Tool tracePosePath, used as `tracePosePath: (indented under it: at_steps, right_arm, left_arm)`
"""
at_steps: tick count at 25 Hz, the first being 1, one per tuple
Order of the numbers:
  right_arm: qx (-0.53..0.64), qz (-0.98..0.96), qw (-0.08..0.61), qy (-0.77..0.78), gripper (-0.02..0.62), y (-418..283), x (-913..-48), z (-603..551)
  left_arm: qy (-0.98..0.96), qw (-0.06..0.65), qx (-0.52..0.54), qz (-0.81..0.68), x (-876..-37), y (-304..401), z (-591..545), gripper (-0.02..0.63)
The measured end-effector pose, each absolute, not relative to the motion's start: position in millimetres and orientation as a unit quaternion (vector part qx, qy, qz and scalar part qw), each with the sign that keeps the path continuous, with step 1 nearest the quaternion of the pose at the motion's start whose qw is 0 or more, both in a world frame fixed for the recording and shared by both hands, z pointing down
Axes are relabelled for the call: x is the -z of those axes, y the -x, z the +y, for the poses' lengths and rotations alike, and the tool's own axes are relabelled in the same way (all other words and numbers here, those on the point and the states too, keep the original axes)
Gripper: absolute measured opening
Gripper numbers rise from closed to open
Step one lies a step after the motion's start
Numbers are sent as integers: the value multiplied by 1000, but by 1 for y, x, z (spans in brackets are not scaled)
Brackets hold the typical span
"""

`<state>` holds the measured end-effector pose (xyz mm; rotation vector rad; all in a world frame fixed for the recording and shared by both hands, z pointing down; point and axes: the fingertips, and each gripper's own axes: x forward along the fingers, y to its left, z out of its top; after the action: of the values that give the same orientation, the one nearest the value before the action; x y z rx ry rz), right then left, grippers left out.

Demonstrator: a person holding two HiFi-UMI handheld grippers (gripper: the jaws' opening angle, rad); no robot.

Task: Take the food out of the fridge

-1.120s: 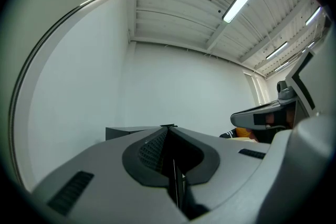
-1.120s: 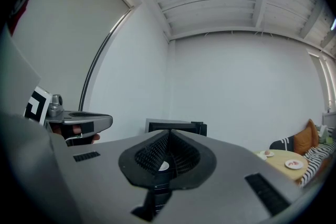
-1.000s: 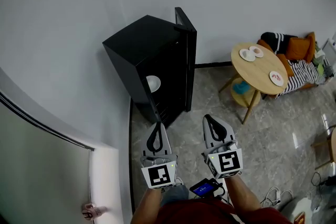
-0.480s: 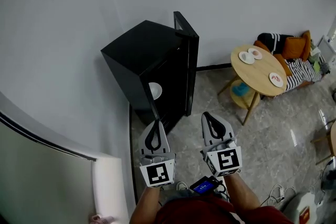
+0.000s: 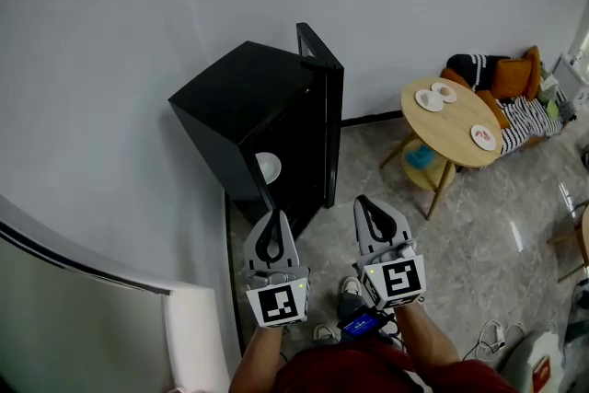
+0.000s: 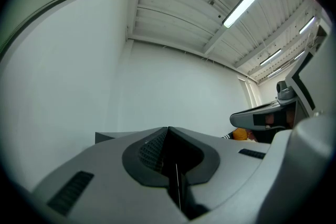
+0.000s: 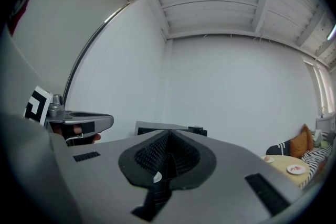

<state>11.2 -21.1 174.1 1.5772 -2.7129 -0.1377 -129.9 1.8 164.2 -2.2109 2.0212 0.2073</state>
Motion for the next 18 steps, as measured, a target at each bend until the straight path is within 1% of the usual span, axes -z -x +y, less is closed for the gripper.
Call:
tracePosePath:
  at_steps: [11, 18]
  right_arm:
    - [45, -863, -11, -502, 23, -29, -167, -101]
    - [36, -868, -14, -494, 23, -46, -172, -157]
  left_arm:
    - [733, 85, -60, 672, -155, 118, -75, 14]
    - [733, 94, -17, 673, -164, 99, -130, 14]
